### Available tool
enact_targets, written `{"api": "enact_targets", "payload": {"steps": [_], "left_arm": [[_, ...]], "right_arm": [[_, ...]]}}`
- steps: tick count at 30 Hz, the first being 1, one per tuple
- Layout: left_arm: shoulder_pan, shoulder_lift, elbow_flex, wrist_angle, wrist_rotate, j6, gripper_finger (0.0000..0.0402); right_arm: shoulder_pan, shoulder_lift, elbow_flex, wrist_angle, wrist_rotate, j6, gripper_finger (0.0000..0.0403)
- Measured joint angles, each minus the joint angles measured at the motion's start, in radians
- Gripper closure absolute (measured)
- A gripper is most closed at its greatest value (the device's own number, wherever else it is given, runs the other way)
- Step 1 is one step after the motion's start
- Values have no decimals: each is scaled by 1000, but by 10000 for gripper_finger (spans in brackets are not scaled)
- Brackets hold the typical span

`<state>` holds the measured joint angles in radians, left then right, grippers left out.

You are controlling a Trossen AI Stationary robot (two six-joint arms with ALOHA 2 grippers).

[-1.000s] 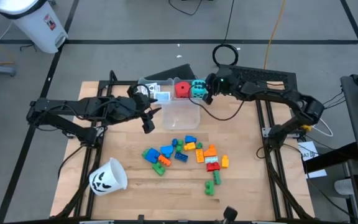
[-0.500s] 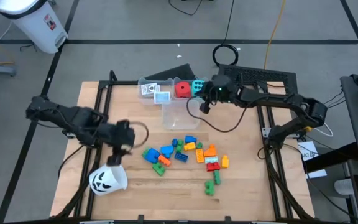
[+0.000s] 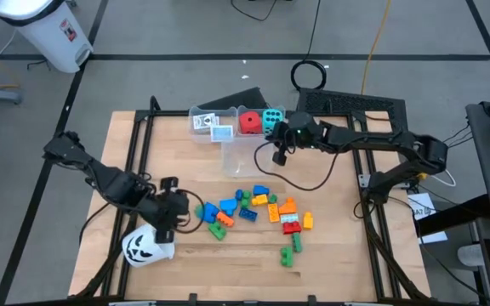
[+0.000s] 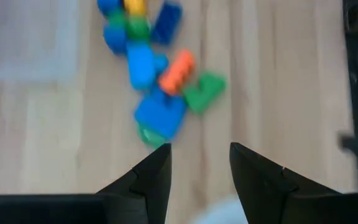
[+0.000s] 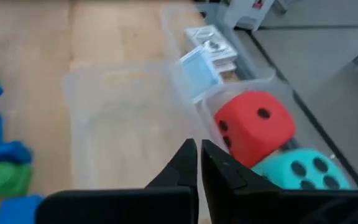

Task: Pick & Place Toys
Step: Put the right yellow game piece into the bottom transparent bin

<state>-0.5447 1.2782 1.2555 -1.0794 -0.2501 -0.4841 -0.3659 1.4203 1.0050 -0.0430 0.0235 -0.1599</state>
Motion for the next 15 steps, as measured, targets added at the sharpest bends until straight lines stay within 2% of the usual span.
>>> {"api": "enact_targets", "payload": {"steps": [6,15], "left_arm": [[54,-109,-233,421,28,233,234],[259,-261,-592,886,27,356,234]], "right_arm": [[28,-59,-1,-126,1,47,400],[160,-197,0,-343,1,101,375]]}}
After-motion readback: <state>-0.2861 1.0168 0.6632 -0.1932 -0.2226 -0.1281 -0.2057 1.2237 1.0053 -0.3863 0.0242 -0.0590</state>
